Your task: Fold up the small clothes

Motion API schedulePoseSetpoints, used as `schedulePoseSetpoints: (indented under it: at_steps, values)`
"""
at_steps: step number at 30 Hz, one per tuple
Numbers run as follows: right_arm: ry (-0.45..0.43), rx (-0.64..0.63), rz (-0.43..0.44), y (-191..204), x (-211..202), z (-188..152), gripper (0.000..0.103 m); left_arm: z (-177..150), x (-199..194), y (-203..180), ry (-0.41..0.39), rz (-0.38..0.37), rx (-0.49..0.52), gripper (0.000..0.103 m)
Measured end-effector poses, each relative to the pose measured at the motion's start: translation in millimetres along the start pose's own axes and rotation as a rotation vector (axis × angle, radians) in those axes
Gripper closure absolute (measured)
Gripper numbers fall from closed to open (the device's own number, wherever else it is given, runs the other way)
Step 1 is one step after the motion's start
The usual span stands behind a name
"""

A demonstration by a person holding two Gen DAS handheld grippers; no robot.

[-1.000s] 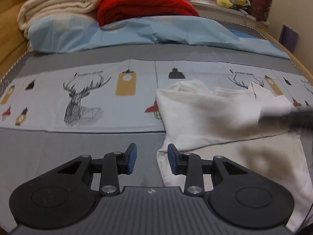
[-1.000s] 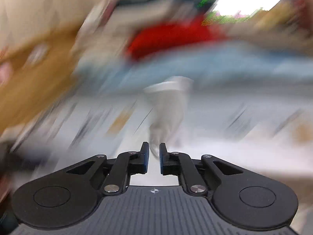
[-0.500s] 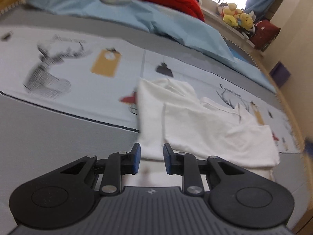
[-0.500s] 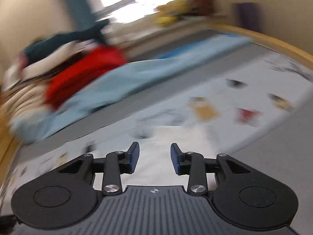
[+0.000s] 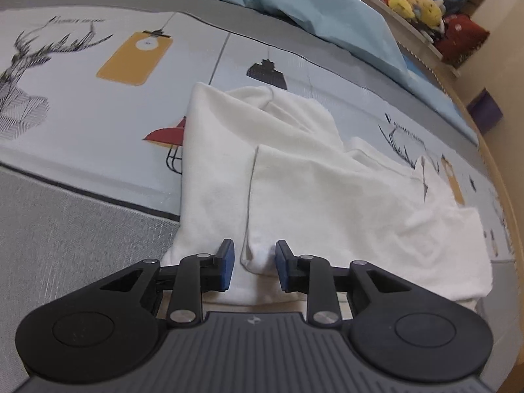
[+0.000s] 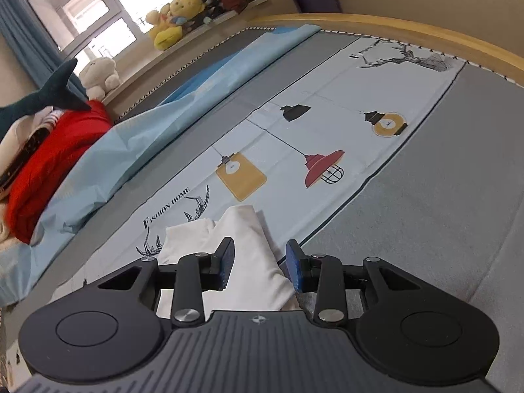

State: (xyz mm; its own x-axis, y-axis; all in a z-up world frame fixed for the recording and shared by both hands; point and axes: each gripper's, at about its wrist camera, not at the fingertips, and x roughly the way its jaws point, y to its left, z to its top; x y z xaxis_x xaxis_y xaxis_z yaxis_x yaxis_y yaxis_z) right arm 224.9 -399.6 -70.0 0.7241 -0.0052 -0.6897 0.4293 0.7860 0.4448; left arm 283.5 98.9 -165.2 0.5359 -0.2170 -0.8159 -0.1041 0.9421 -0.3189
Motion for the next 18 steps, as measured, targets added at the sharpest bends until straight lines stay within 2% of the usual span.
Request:
schedulePoseSetpoints:
  at_steps: [1, 3, 4, 7, 9, 11, 13, 15, 16, 18]
  values:
    - [0.001, 0.001, 0.001, 2.0, -1.2, -0.4, 0.066, 0.2, 0.1, -0.8, -0.002, 0.0, 0.013, 0.075]
    - [0.002, 0.002, 0.002, 4.9, -0.7, -1.0, 0.066, 0.2, -0.1, -0.7, 0.0, -0.015, 0.019, 0.087]
    - [0.003, 0.003, 0.004, 6.4, 0.1, -0.9, 0.066, 0.2, -0.8, -0.8, 0.0, -0.019, 0.03, 0.099]
    - [0.008, -0.003, 0.003, 11.3, 2.2, -3.5, 0.066, 4.8, -17.7, -1.0, -0.067, -0.031, 0.058, 0.101]
    - [0.013, -0.001, 0.002, 13.6, 3.3, -5.1, 0.066, 12.8, -43.4, 4.7, -0.171, -0.045, 0.014, 0.101]
    - [0.014, -0.004, 0.0, 15.4, 4.1, -6.4, 0.066, 15.8, -60.9, 11.7, -0.234, 0.017, -0.002, 0.101]
    - [0.017, -0.006, -0.005, 16.5, 5.8, -7.4, 0.066, 14.2, -58.7, 21.0, -0.191, 0.093, -0.025, 0.1]
    - [0.04, -0.006, -0.013, 16.3, 11.1, -9.3, 0.066, 10.4, -45.6, 31.5, -0.09, 0.122, -0.074, 0.099]
    - [0.06, -0.002, -0.013, 15.6, 14.9, -11.1, 0.065, 9.3, -42.5, 34.1, -0.072, 0.14, -0.084, 0.097]
    - [0.113, 0.022, -0.015, 11.4, 25.6, -15.4, 0.064, 10.3, -45.6, 37.6, -0.101, 0.167, -0.093, 0.093]
